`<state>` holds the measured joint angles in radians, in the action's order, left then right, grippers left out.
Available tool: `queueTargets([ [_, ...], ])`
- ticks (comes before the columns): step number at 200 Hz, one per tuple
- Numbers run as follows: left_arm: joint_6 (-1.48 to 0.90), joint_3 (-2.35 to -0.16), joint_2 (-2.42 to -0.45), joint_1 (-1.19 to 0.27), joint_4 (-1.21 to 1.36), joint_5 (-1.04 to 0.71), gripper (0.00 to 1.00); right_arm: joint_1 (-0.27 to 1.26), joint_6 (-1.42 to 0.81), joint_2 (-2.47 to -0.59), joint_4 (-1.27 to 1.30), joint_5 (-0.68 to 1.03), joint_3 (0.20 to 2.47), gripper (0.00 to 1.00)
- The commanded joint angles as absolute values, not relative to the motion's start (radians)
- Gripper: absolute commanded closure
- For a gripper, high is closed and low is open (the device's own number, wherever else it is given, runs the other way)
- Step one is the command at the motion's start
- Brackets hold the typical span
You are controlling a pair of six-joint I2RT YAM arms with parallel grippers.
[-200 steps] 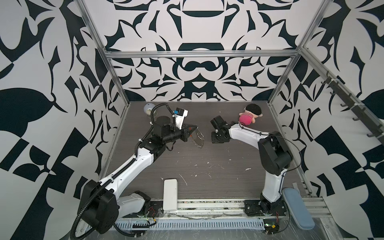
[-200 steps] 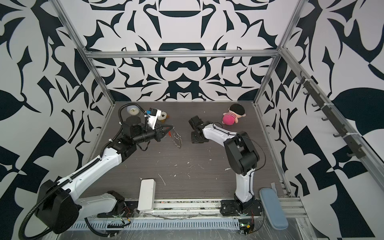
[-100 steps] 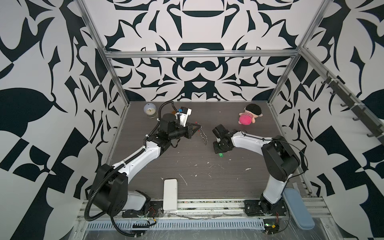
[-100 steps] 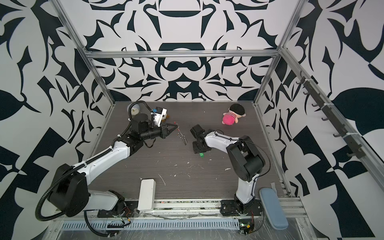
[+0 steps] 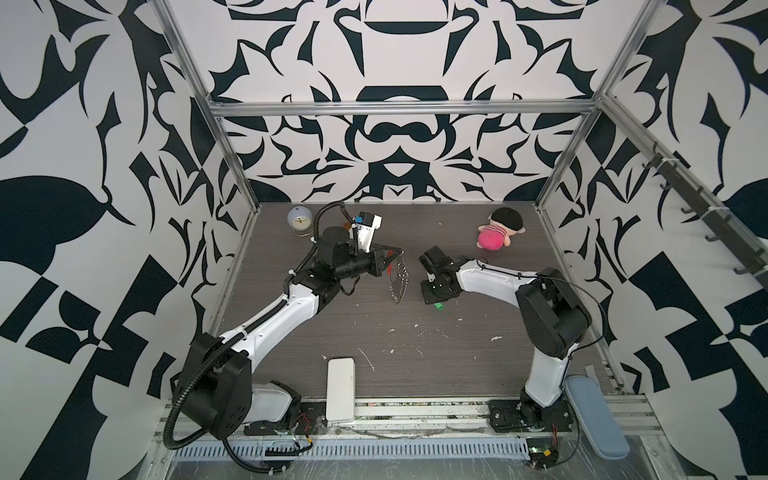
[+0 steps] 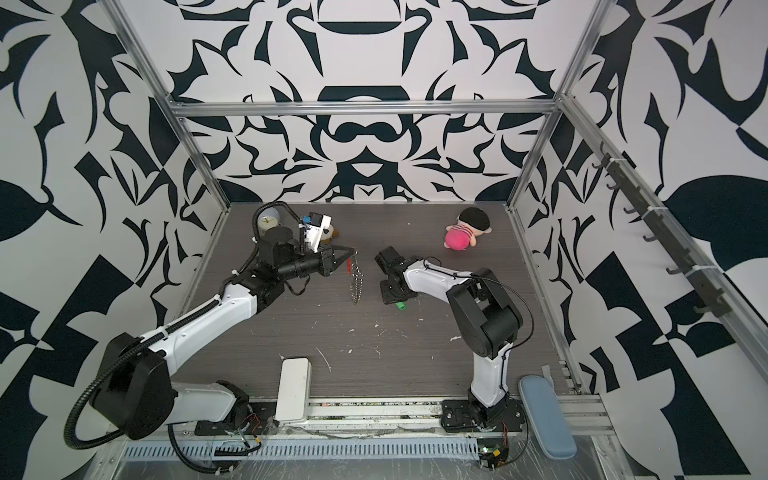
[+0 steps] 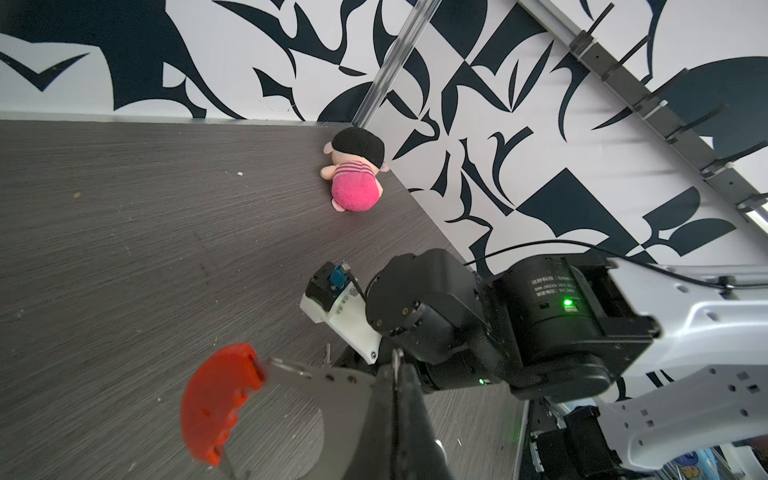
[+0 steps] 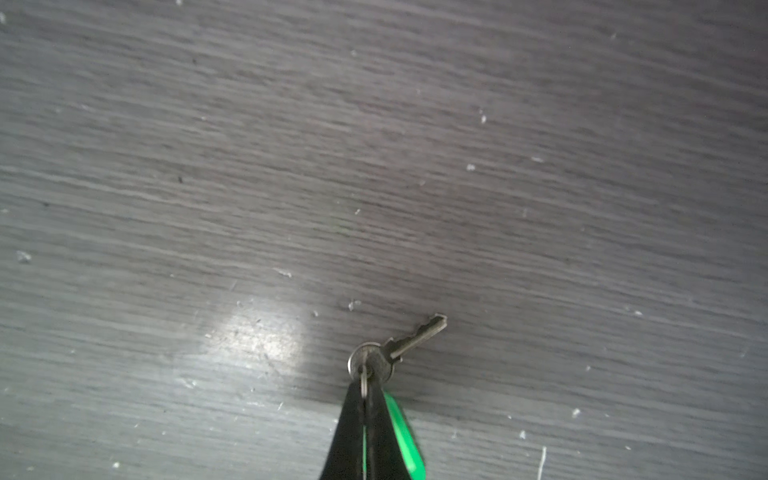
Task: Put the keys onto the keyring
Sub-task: 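Lift the green key tag off the table with the right gripper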
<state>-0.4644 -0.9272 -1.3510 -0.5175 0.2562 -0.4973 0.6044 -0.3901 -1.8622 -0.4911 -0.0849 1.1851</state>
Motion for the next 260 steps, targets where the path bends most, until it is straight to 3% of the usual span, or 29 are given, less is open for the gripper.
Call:
queueTargets([
  [1,-0.477,-0.928,-1.329,-0.523,0.299,-0.510,1.00,0.611,-0.384,-1.838,-0.517,-0.110,1.198,0.91],
  [59,-0.479,-0.925,-1.330,-0.526,0.303,-0.514,1.00,0.615,-0.383,-1.796,-0.508,-0.104,1.184,0.76],
  [260,-0.470,-0.928,-1.325,-0.534,0.277,-0.516,1.00,0.615,-0.422,-1.752,-0.390,-0.083,1.084,0.74],
])
